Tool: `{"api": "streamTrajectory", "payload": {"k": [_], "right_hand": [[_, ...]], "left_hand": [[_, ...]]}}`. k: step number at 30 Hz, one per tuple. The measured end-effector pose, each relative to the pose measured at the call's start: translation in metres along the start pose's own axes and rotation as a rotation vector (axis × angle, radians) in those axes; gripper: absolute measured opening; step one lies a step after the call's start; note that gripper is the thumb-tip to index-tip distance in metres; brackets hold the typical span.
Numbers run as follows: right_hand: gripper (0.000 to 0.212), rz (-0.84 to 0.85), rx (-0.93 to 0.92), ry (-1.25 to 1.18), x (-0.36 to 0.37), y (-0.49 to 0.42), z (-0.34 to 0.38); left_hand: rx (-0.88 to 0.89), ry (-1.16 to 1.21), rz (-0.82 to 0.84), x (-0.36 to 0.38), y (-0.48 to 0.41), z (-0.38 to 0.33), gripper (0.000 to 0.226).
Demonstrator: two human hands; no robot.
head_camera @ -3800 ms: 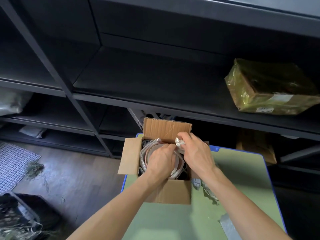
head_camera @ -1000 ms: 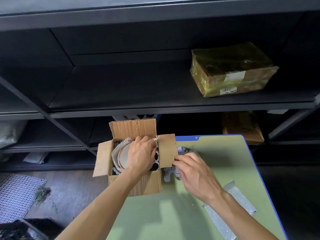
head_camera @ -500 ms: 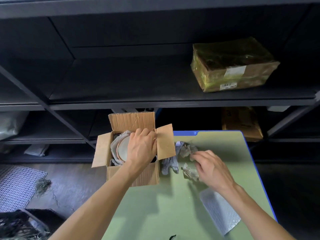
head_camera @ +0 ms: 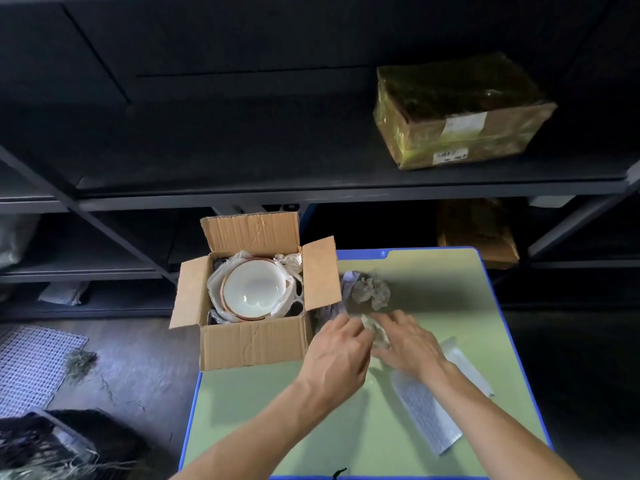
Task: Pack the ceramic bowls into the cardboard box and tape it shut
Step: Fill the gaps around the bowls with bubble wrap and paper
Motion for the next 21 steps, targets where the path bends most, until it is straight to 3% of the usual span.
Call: {"api": "streamTrajectory", "payload": {"k": [3,7,10,15,21], "right_hand": [[0.058,-0.021,0.013,0.013,0.015,-0.008,0.011],[0.028,-0.065,0.015,0.028,0.026,-0.008,0.016],[0.027,-0.083,-0.057,-0.062,0.013,0.006,0.015],[0.033,-0.119,-0.252,-0.148,-0.036,0.046,0.023],[0.025,-0.151,-0.336,-0.239,-0.090,0.083,0.050]], "left_hand": [[-0.049,0.027,0.087,0.012,0.013,0.002,0.007],[-0.123,0.068,0.137,0.020,0.026,0.009,0.013],[-0.196,0.133,0.153,0.018,0.031,0.010,0.027],[-0.189,0.236,0.024,-0.004,0.027,0.001,0.050],[-0.108,0.287,-0.182,-0.042,0.029,0.001,0.027]]}}
Point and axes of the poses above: each hand's wrist, its own y-axis away from the middle knuckle, its own x-axis out of the palm, z = x × y, the point moved 6 cm from there along -y, towards the middle knuckle, and after that the axes turned 10 degrees about x, right-handed, at the moved point
